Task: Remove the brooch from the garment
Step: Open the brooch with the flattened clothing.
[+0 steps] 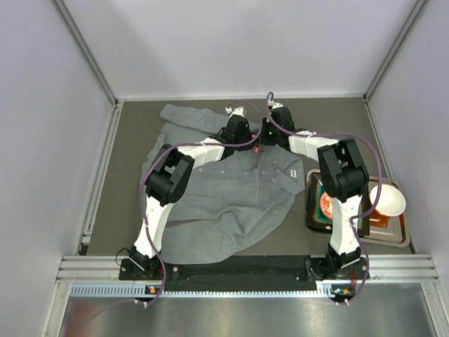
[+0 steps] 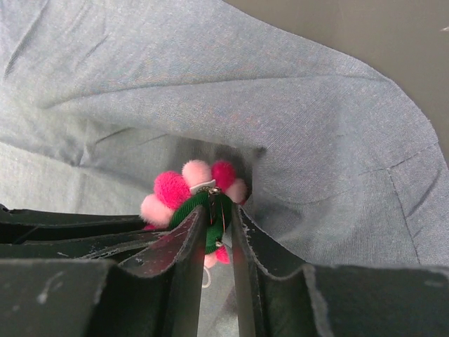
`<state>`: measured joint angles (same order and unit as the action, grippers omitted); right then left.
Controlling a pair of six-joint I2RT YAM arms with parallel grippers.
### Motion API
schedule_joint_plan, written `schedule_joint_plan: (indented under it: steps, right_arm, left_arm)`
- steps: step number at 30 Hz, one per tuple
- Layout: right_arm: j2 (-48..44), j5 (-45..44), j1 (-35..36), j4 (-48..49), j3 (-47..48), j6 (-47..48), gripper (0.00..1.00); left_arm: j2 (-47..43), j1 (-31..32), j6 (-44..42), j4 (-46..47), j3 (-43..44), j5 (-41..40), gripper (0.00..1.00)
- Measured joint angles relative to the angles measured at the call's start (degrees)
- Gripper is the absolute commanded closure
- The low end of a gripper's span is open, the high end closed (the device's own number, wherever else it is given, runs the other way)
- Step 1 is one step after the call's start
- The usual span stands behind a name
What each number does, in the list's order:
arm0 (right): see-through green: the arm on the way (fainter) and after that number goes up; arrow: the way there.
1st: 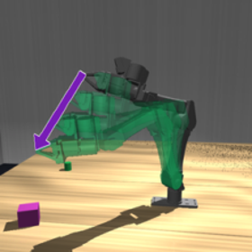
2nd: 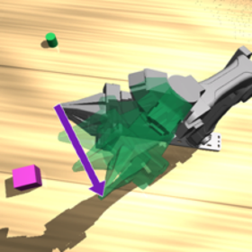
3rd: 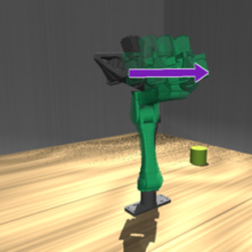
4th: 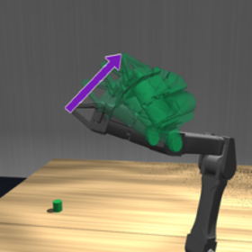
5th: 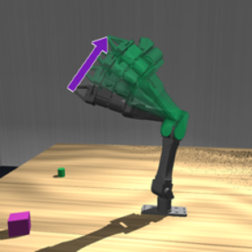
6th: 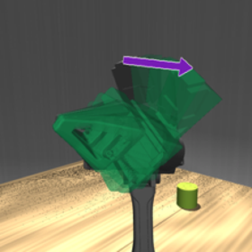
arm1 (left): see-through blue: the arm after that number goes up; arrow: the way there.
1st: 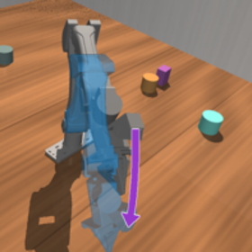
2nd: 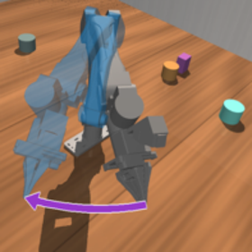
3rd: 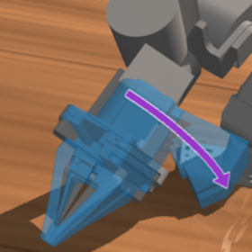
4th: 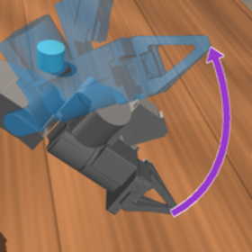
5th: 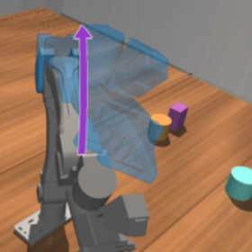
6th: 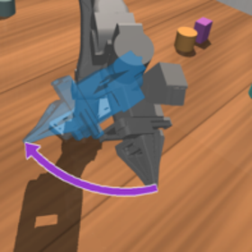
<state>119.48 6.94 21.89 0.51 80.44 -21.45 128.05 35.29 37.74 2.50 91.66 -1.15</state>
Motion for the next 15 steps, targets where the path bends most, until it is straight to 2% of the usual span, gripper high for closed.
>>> schedule_joint_plan:
  steps: [6, 15]
  right_arm:
    - [0.2, 0.2, 0.1, -0.2, 0.3, 0.1, 0.78]
    - [0.7, 0.9, 0.1, -0.4, 1.0, -0.2, 0.87]
  left_arm:
    - [0.0, 0.1, -0.4, -0.6, 0.3, -0.5, 1.0]
    - [0.0, 0.3, -0.9, -0.7, 0.4, -1.2, 1.0]
